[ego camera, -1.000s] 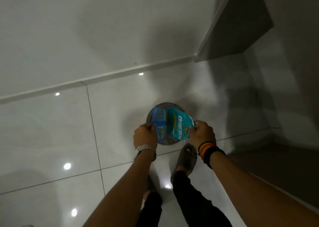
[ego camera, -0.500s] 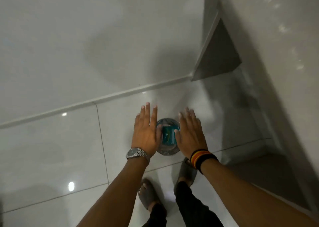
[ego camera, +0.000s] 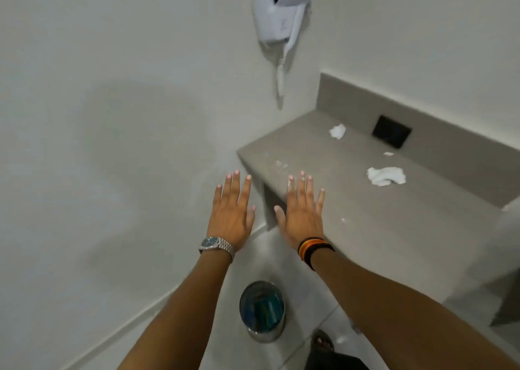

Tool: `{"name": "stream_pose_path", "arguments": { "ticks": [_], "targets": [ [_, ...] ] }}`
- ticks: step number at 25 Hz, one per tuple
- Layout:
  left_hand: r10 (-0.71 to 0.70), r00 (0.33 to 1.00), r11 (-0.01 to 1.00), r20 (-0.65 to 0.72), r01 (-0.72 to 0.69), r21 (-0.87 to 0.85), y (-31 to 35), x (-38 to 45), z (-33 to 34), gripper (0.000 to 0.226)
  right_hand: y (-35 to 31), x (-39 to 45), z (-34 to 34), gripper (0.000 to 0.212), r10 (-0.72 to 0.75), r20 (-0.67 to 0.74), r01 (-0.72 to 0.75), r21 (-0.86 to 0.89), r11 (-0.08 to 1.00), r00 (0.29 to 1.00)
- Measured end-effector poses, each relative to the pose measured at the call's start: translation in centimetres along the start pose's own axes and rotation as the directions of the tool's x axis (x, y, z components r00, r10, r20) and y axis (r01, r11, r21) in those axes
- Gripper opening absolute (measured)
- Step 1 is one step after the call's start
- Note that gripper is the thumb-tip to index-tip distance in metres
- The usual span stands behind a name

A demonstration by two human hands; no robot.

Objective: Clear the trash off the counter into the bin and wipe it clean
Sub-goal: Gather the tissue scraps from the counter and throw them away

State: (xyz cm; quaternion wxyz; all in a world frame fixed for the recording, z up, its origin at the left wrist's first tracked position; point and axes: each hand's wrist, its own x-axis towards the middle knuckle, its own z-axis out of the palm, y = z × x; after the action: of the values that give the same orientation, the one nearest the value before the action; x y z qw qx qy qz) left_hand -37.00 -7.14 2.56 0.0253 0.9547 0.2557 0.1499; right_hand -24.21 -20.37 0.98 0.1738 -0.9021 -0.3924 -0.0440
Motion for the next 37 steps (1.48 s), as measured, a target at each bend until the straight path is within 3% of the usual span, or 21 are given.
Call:
{"name": "stream_pose_path", "arguments": {
  "ticks": [5,10,13,18,20,23,26,29,32,37],
  "targets": [
    [0.214,0.977,0.975,0.009,-0.213,-0.065,7.6,7.7,1.9,0.066,9.6,2.8,-4.5,0.072,0.245,-0.062,-0.247,-0.021,0.969,0.968],
    [0.338,0.928,0.939,0.159,-0.32,-0.128,13.5,16.6,7.3,0.062,21.7,7.3,-4.2,0.047,0.469,-0.012,-0.468,0.068,0.881,0.883],
    [0.396,0.892,0.917,0.217,-0.37,-0.151,14.4,24.1,11.3,0.062,27.3,12.2,-2.4,0.047,0.547,0.078,-0.55,0.029,0.835,0.834],
    [0.42,0.846,0.907,0.329,-0.376,-0.19,15.8,36.9,16.9,0.071,31.6,17.7,0.8,0.059,0.598,0.35,-0.61,-0.09,0.787,0.721],
    [0.432,0.83,0.901,0.351,-0.386,-0.196,16.9,41.2,19.1,0.074,32.1,18.2,1.9,0.047,0.594,0.316,-0.59,-0.12,0.799,0.74],
    [0.391,0.787,0.915,0.477,-0.386,-0.115,18.7,46.8,23.4,0.073,32.9,19.4,1.6,0.019,0.589,0.125,-0.587,-0.053,0.808,0.799],
    [0.385,0.733,0.897,0.56,-0.44,-0.04,19.4,48.9,26.2,0.066,33.2,19.4,-0.5,0.025,0.672,0.018,-0.671,0.094,0.736,0.74],
    [0.38,0.803,0.919,0.46,-0.386,-0.085,18.8,48.6,26.5,0.039,32.7,19.5,-1.9,0.021,0.72,-0.001,-0.688,0.297,0.663,0.694],
    [0.306,0.88,0.942,0.363,-0.225,-0.249,17.6,46.3,23.5,0.034,29.7,20.6,-1.8,0.039,0.656,0.008,-0.606,0.391,0.693,0.755],
    [0.079,0.989,0.857,0.129,-0.001,-0.516,11.3,35.3,14.8,0.022,19.4,20.5,-1.7,0.028,0.514,0.056,-0.46,0.539,0.706,0.856]
  ]
}}
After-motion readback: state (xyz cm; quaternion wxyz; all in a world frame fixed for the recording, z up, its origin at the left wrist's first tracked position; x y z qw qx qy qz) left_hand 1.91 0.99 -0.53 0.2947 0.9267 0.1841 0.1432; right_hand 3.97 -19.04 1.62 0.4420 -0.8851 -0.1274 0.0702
